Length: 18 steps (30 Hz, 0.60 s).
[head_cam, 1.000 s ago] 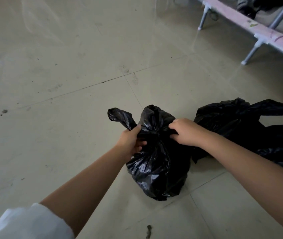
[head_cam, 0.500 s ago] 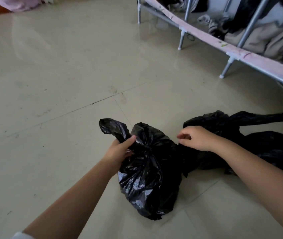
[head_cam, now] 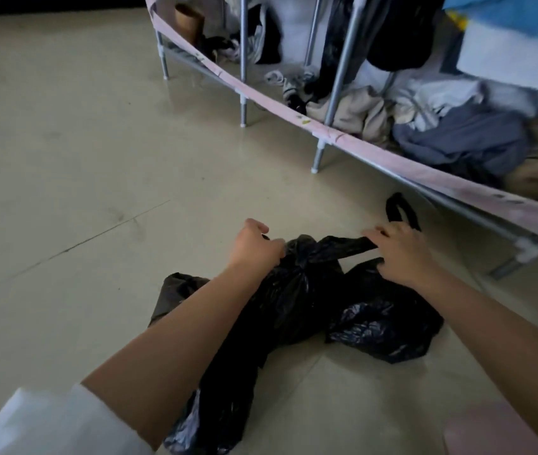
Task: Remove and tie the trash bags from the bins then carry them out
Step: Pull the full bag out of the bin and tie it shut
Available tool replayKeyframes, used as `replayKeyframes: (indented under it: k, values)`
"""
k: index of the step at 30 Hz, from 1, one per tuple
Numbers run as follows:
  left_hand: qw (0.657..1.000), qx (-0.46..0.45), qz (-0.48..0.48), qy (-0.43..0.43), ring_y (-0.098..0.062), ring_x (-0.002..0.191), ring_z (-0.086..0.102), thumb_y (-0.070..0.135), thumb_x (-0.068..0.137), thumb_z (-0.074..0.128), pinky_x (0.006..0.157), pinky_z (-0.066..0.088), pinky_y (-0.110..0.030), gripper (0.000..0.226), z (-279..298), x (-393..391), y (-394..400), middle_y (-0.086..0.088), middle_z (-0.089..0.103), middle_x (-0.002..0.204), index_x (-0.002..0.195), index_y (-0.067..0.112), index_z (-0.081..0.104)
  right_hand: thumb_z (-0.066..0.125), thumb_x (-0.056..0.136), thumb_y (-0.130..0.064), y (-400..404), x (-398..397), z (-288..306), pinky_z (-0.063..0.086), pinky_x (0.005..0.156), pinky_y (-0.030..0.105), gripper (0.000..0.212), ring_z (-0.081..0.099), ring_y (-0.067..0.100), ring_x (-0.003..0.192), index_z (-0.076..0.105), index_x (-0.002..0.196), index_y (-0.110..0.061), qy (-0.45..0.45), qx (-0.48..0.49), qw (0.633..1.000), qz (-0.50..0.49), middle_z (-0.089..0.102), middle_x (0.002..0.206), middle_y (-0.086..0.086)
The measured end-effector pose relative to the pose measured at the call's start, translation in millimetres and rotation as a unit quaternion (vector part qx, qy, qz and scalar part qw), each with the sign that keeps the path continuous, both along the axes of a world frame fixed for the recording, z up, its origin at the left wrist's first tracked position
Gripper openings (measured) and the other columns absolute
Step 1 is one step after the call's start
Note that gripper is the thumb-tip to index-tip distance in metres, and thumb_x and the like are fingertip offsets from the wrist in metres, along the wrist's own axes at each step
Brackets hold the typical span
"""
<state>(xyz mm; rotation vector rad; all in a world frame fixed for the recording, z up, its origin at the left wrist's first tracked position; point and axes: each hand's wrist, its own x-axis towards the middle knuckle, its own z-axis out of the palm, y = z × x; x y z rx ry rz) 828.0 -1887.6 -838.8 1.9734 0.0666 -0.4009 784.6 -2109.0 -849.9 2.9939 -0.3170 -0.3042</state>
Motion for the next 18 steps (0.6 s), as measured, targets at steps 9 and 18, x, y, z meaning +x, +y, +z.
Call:
replayKeyframes:
  k: [9, 18]
  values:
    - [0.995, 0.008, -0.094, 0.018, -0.008, 0.060, 0.045, 0.010, 0.087, 0.059, 0.054, 0.037, -0.019, 0.012, -13.0, 3.0, -49.9, 0.005, 0.047, 0.068, 0.078, 0.016, 0.053, 0.051, 0.084, -0.012, -31.7, 5.4, 26.4, 0.038, 0.073, 0.028, 0.021, 0.057, 0.022, 0.082, 0.057, 0.104, -0.010, -0.011, 0.116, 0.990, 0.084, 0.058, 0.077, 0.000]
    - [0.821, 0.490, -0.281, -0.080, -0.028, 0.109, 0.056, 0.005, 0.090, 0.042, 0.074, 0.040, -0.028, 0.027, -2.9, 22.1, -52.3, -0.012, 0.057, 0.117, 0.116, 0.005, 0.050, 0.052, 0.079, 0.004, -67.8, 12.5, 51.4, 0.045, 0.079, 0.036, 0.048, 0.050, 0.026, 0.088, 0.048, 0.124, -0.013, 0.055, 0.134, 0.989, 0.036, 0.033, 0.094, 0.001]
